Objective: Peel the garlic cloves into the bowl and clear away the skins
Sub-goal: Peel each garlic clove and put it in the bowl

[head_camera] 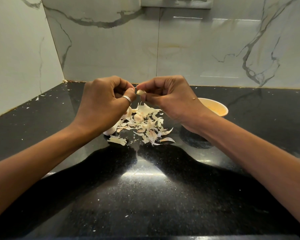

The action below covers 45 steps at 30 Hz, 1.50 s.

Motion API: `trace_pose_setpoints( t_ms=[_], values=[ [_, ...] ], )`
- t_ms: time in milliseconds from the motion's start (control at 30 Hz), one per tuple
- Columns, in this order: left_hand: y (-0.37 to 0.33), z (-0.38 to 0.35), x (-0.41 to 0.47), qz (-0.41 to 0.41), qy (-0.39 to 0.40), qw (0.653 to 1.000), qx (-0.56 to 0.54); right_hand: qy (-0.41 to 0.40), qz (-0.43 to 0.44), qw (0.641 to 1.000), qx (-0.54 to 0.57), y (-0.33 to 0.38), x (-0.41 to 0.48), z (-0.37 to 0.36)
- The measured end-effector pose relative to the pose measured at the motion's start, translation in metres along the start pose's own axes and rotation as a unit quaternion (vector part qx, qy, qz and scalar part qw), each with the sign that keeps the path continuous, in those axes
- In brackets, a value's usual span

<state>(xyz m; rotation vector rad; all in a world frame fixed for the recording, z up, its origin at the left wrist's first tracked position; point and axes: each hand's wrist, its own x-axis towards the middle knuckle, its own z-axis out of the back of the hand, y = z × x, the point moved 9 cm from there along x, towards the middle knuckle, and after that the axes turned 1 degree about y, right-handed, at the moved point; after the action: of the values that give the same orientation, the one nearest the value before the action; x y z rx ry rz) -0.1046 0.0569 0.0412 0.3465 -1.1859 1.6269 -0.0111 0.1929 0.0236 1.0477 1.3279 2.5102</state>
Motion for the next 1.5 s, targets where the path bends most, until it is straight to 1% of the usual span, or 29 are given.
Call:
trace_pose_setpoints(
  t_ms=[133,367,500,767,900,1033,1233,1500],
  values=[
    [-0.009,-0.002,-0.004,-0.032,0.008,0.999,0.018,-0.018,-0.001,1.000,-0.012,0.000,-0.001,0.004],
    [-0.016,-0.001,-0.005,-0.071,-0.007,0.996,0.057,-0.036,-0.005,0.998,-0.057,0.003,-0.001,0.006],
    [-0.018,-0.002,-0.007,-0.079,-0.004,0.994,0.073,-0.038,-0.002,0.995,-0.092,0.007,-0.003,0.007],
    [-0.019,-0.003,-0.008,-0.090,0.001,0.991,0.100,-0.029,0.020,0.993,-0.115,0.015,-0.005,0.003],
    [-0.017,-0.003,-0.007,-0.082,0.006,0.992,0.098,-0.021,0.025,0.992,-0.119,0.015,-0.004,0.000],
    [-0.016,-0.004,-0.007,-0.070,0.008,0.994,0.081,-0.011,0.009,0.996,-0.091,0.013,-0.003,-0.001],
    [-0.016,-0.003,-0.005,-0.072,0.007,0.995,0.071,0.014,-0.037,0.999,-0.014,0.004,-0.003,-0.002],
    [-0.010,0.000,-0.002,-0.052,-0.002,0.997,0.054,0.043,-0.064,0.996,0.050,0.004,-0.006,-0.003]
  ],
)
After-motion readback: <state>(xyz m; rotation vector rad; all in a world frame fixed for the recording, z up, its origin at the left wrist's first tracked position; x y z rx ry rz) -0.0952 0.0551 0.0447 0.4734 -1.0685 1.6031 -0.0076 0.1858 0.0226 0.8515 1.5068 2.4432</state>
